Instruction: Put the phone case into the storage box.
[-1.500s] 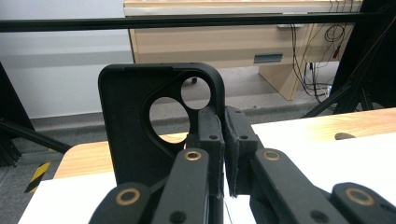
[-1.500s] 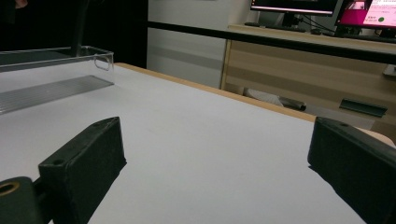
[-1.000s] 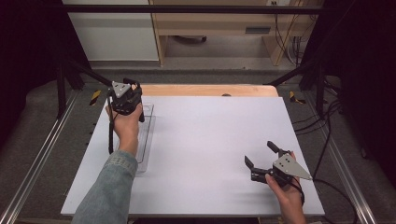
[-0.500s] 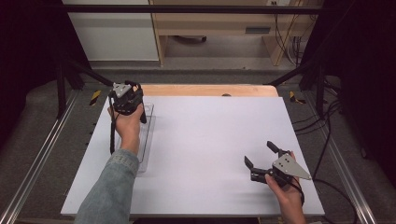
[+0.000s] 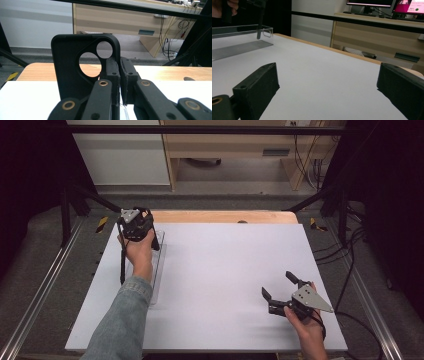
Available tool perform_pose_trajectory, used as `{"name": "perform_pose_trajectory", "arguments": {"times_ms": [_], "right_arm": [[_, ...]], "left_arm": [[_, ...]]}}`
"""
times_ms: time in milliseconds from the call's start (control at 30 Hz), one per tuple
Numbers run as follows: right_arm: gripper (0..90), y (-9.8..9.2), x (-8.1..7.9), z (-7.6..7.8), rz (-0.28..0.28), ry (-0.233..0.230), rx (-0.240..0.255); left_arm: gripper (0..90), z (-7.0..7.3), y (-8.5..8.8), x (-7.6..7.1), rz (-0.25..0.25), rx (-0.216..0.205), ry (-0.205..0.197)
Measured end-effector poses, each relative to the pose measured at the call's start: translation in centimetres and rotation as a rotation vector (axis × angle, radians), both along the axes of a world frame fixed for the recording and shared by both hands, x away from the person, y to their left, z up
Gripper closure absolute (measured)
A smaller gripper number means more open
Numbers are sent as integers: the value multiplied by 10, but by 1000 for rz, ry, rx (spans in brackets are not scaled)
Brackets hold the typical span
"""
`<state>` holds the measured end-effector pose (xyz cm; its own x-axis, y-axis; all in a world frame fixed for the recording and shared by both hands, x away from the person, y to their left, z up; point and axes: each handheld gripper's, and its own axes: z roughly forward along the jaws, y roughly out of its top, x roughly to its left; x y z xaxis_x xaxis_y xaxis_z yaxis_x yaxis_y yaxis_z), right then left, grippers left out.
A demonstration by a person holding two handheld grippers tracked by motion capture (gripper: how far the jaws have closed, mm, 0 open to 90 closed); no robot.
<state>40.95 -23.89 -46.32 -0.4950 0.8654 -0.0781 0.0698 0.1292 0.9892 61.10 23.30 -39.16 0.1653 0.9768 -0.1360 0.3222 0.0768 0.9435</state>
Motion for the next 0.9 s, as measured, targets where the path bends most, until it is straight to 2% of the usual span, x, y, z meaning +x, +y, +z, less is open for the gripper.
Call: {"name": "perform_pose_trajectory", "arguments": {"times_ms": [633,900], "right_arm": [[43,-2,1,0,-2,5,5],[42,-3,1,0,-6,8,9]], "left_arm": [[865,-7,-5,7,-6,6,54],[865,-8,-7,8,-6,9,57]]}}
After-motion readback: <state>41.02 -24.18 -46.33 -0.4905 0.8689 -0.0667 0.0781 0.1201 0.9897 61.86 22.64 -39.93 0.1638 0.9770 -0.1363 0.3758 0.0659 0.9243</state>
